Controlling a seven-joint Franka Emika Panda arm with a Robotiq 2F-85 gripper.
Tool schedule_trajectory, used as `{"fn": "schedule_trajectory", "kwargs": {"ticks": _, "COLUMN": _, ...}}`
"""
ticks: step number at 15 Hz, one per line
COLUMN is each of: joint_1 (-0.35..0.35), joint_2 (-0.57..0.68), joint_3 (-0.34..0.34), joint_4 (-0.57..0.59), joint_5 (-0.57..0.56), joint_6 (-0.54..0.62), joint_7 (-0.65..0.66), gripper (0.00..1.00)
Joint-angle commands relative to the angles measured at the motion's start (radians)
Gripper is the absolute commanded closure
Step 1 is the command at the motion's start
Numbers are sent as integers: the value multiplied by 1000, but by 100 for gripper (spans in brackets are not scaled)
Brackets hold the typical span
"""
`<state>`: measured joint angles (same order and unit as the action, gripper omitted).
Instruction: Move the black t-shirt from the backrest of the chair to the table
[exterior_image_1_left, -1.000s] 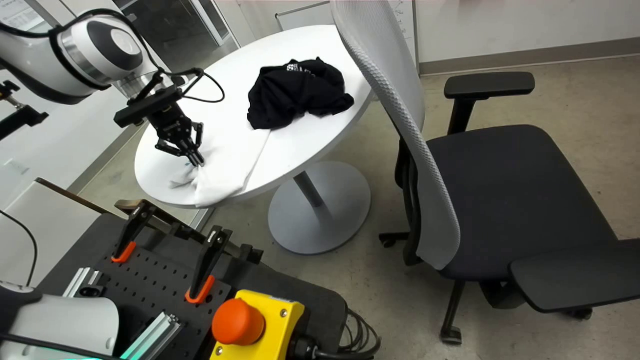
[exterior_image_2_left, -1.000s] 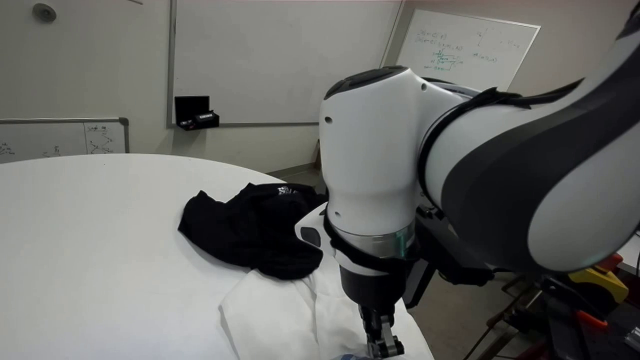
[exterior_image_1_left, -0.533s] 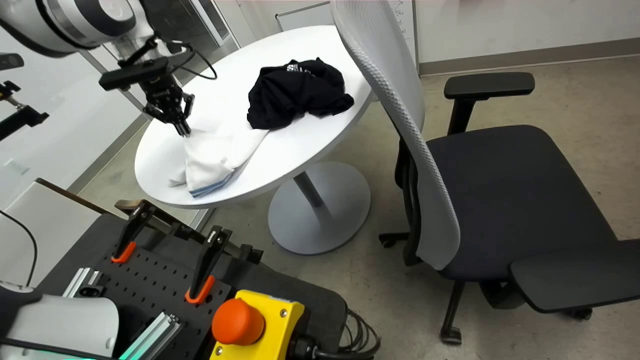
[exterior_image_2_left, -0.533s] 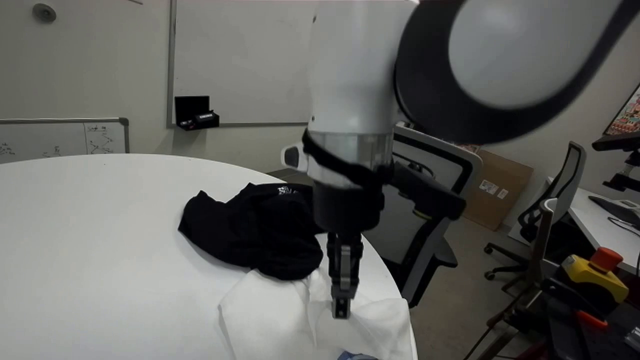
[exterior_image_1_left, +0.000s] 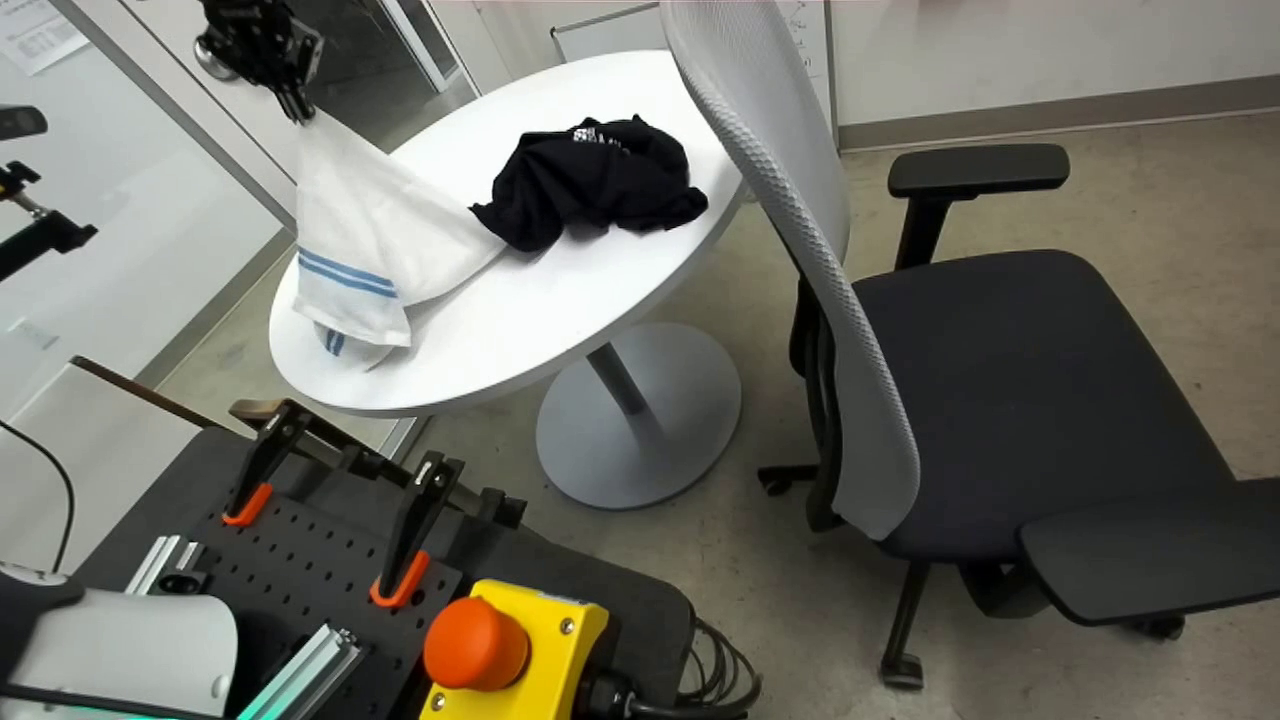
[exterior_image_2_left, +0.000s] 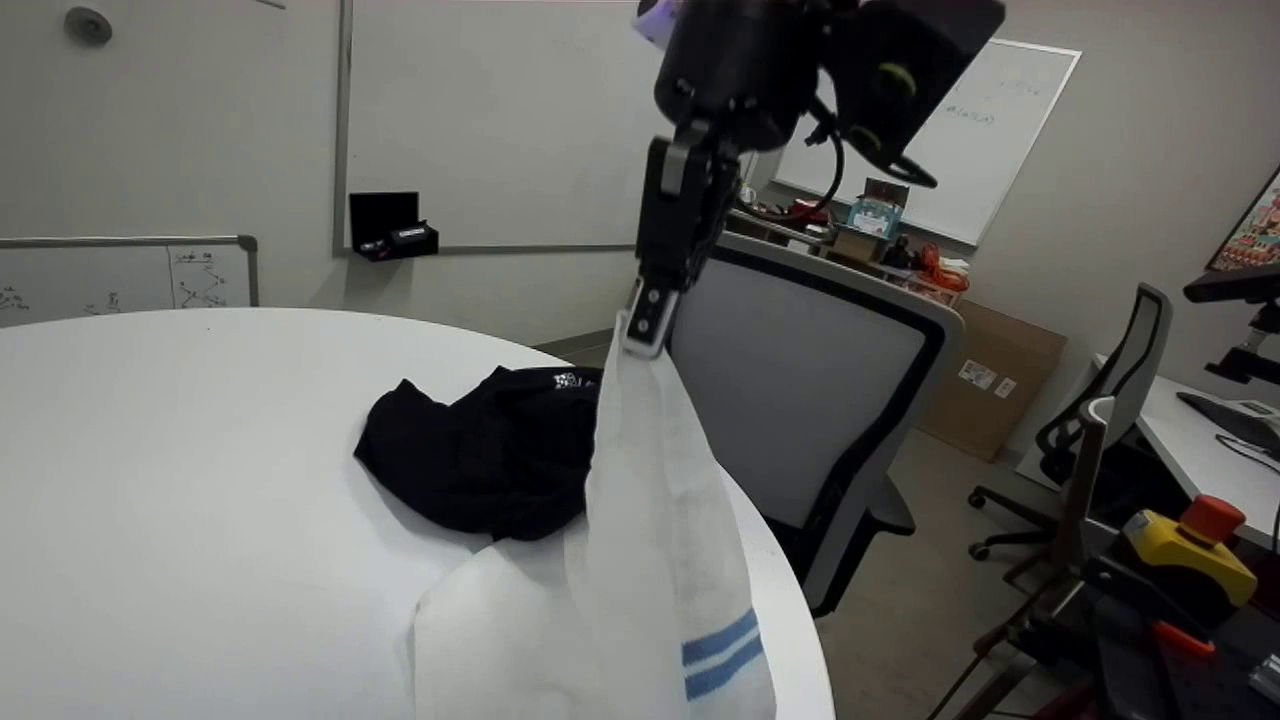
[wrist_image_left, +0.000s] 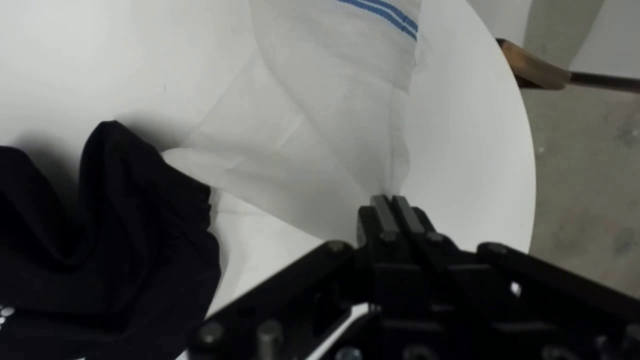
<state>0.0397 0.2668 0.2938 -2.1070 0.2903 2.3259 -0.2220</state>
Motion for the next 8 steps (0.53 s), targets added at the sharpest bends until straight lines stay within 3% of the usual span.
{"fn": "schedule_trajectory", "kwargs": {"ticks": 1, "joint_1": -3, "joint_2": -145, "joint_3": -30, "joint_4": -30, "joint_5": 120, "joint_6": -18, "joint_7": -1, "gripper": 99}}
{"fn": "schedule_trajectory", "kwargs": {"ticks": 8, "joint_1": 18, "joint_2": -371, "joint_3": -131, "joint_4": -45, "joint_5": 273, "joint_6": 11, "joint_7": 18, "gripper": 99}}
